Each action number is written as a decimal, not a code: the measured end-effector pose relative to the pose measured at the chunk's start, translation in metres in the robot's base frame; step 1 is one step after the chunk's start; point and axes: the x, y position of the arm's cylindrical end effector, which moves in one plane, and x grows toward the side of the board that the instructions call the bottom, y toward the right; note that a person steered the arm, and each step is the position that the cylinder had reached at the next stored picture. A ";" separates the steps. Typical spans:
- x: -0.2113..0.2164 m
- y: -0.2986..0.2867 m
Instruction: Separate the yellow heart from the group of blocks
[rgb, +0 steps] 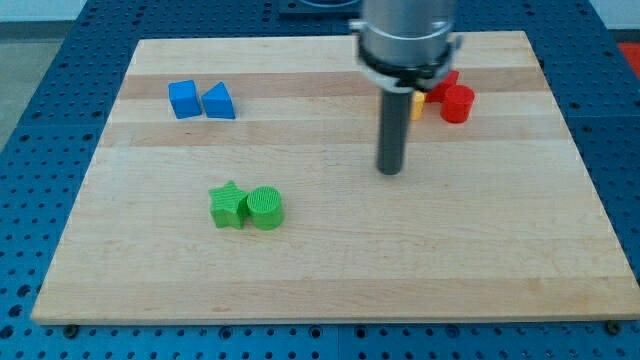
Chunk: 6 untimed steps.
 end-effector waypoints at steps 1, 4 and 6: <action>0.000 0.028; -0.117 0.031; -0.123 0.003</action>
